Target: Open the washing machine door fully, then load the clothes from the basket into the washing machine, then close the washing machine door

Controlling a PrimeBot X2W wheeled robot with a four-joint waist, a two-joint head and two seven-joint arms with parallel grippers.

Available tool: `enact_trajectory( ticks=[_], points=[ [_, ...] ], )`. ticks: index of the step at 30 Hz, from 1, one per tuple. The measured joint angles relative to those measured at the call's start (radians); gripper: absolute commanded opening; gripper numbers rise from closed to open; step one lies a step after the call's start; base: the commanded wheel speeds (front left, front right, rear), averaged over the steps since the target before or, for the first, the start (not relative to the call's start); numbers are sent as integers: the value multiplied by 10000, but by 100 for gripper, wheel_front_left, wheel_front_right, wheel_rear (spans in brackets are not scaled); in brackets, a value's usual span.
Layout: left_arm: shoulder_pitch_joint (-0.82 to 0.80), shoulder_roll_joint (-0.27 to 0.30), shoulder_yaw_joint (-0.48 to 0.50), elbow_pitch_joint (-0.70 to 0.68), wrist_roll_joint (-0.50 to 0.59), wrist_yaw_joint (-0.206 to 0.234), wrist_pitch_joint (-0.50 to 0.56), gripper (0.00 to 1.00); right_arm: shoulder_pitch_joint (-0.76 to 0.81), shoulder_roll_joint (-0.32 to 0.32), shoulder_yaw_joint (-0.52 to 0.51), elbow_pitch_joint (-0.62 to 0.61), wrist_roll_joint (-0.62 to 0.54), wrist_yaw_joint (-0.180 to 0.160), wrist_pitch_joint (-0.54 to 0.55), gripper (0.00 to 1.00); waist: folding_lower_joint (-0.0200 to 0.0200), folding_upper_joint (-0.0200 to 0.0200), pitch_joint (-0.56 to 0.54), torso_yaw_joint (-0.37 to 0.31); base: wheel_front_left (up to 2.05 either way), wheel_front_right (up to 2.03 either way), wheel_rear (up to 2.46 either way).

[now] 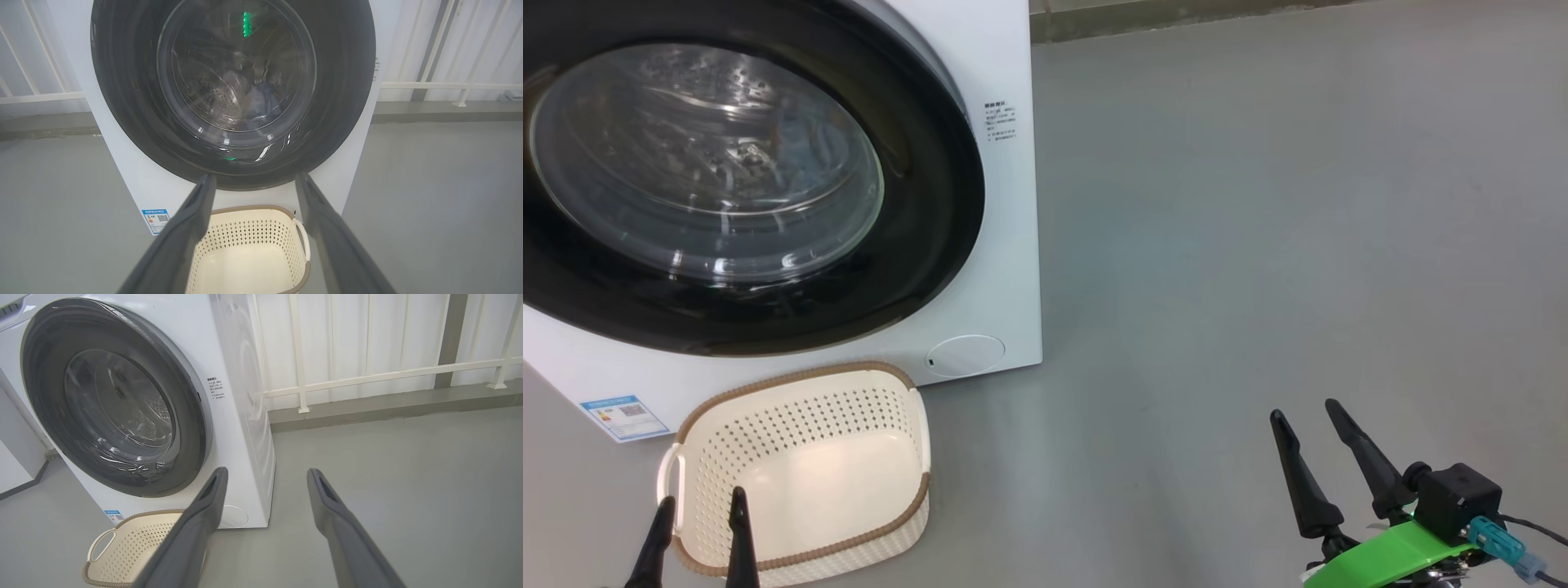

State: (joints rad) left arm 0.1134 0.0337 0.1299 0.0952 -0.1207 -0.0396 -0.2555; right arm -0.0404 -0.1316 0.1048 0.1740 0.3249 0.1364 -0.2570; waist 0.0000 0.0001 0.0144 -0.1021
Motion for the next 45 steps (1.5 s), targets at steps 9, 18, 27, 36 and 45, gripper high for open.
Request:
enact_trajectory(
  ticks=[9, 18, 27, 36, 45],
  points=[
    [113, 2, -113, -52, -67, 173, 0, 100, 10, 94, -209, -88, -90, 0, 0, 100, 0, 0, 40, 97, 0, 0, 0],
    [111, 4, -203, -50, -84, 311, 0, 100, 17, 121, -253, -54, -153, 0, 0, 100, 0, 0, 57, 226, 0, 0, 0],
    [110, 6, -378, -46, -174, 441, 0, 100, 30, 113, -255, 36, -155, 0, 0, 100, 0, 0, 62, 478, 0, 0, 0],
    [109, 8, -453, -44, -190, 458, 0, 100, 30, 117, -253, 46, -155, 0, 0, 100, 0, 0, 149, 693, 0, 0, 0],
    [108, 8, -508, -10, -201, 529, 0, 100, 30, 117, -253, 82, -155, 0, 0, 100, 0, 0, 114, 793, 0, 0, 0]
  ],
)
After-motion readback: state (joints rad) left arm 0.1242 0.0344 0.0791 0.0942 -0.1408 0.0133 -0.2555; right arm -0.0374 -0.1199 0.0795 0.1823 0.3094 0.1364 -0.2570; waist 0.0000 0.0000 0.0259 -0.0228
